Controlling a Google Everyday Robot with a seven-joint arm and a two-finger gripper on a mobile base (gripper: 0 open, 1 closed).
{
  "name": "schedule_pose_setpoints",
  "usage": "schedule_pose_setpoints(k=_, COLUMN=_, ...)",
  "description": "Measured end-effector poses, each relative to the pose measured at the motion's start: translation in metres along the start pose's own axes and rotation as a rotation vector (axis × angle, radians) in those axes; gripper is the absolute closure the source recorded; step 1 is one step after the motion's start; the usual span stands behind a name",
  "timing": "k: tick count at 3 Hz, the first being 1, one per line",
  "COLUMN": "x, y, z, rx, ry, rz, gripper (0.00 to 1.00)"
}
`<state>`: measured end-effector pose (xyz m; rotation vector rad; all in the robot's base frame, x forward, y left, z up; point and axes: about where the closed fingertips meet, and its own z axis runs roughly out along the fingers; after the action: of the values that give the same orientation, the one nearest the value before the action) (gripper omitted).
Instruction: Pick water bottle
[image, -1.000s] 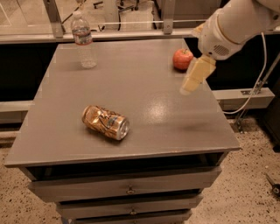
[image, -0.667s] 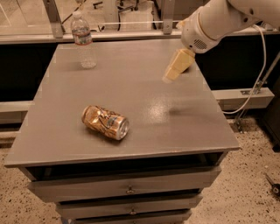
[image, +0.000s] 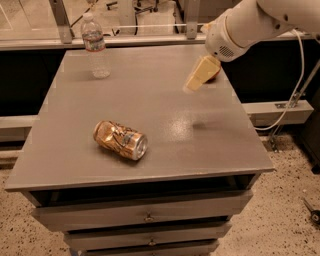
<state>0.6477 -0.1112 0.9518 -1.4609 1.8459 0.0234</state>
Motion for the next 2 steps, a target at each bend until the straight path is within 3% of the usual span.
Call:
schedule_pose_setpoints(k=1, x=-0.011, y=-0.023, z=0.036, rx=0.045, ry=-0.058, rz=0.047, gripper=0.0)
schedule_pose_setpoints(k=2, x=-0.037, y=-0.058, z=0.092, rx=0.09, ry=-0.161, rz=0.104, gripper=0.0)
